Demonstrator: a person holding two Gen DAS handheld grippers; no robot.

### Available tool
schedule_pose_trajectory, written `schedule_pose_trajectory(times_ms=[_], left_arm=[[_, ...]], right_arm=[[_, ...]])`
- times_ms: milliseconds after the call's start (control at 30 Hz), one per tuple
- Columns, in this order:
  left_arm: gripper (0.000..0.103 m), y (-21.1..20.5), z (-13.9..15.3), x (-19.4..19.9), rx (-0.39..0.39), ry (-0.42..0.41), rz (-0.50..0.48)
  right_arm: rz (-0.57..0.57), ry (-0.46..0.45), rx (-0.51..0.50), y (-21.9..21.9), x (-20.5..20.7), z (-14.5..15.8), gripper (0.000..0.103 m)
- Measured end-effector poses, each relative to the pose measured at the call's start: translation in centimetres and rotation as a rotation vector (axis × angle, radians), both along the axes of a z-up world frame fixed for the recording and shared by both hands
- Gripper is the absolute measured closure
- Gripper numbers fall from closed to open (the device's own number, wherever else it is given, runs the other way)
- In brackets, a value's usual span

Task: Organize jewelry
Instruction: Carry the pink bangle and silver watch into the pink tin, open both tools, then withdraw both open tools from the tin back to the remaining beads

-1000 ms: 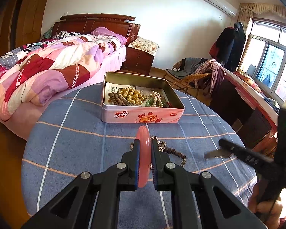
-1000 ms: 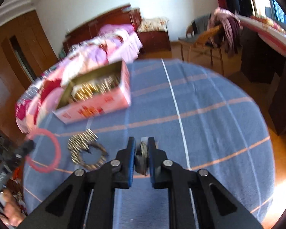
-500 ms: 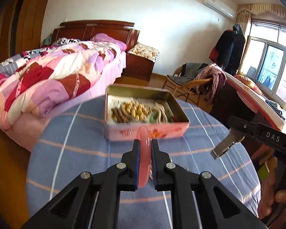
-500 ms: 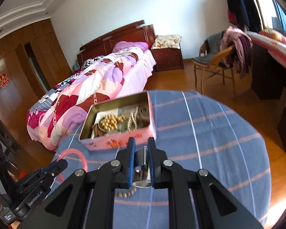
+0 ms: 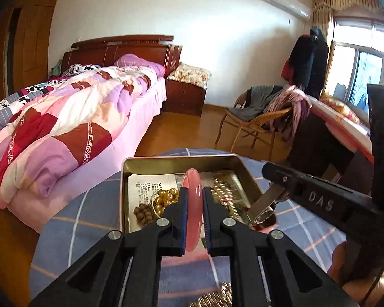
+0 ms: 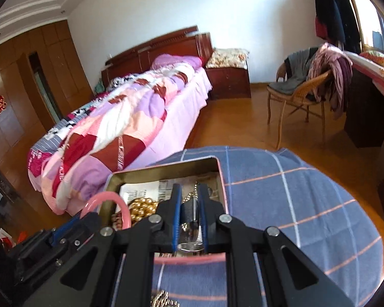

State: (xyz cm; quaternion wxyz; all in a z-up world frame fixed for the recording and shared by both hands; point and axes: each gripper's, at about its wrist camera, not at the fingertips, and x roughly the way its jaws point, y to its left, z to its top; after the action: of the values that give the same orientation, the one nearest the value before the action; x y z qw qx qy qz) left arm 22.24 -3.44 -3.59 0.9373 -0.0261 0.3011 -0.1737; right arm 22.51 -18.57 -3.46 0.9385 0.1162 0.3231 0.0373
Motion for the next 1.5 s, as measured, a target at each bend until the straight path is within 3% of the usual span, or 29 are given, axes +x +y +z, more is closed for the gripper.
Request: schedule_pose_trajectory(times_ms=[200, 233, 267, 333, 367, 400, 467, 567, 967, 1367, 1500], left_arm=[[0.093, -0.9, -2.1, 2.6, 0.065, 0.043, 0.048], [0.093, -0.9, -2.5, 2.8, 0.080, 0.051, 0.065], [0.093, -1.0, -2.7, 2.9, 0.087, 0.053, 0.074], [0.089, -1.1, -3.1, 3.0, 0.107, 0.059, 0.087], [0.075, -1.2, -3.3, 3.0, 0.118, 0.064, 0.092], [0.052, -1.3, -3.4, 2.9, 0.129, 0.068, 0.096], [0.029, -1.4, -3.2, 2.7, 0.136, 0.056, 0.110], [0.027, -1.1, -2.4, 1.9, 0.131, 0.017, 0.121], [0.027, 0.0, -2.3, -0.8, 0.171, 0.028, 0.165], [0.027, 2.8, -3.4, -5.6, 0.229, 0.066, 0.220], [0.027, 4.3, -3.9, -6.8, 0.211, 0.101, 0.257]], right_arm=[[0.012, 0.041, 0.036, -0.4, 2.1, -2.3, 0.084], [0.005, 0.035, 0.043, -0.5, 1.9, -2.4, 0.073], [-0.002, 0.026, 0.060, -0.8, 1.6, -2.5, 0.048], [-0.030, -0.032, 0.110, -1.8, 0.6, -2.1, 0.022], [-0.048, -0.065, 0.132, -2.4, -0.2, -1.8, 0.022], [-0.063, -0.071, 0.138, -2.8, -0.6, -1.6, 0.022], [-0.086, -0.081, 0.153, -3.3, -1.0, -1.1, 0.022], [-0.113, -0.088, 0.182, -4.1, -2.3, -0.7, 0.022], [-0.164, -0.016, 0.186, -4.8, -5.8, -1.9, 0.022], [-0.177, 0.042, 0.203, -5.1, -9.3, -3.8, 0.022], [-0.157, 0.052, 0.206, -4.8, -9.8, -4.1, 0.022]])
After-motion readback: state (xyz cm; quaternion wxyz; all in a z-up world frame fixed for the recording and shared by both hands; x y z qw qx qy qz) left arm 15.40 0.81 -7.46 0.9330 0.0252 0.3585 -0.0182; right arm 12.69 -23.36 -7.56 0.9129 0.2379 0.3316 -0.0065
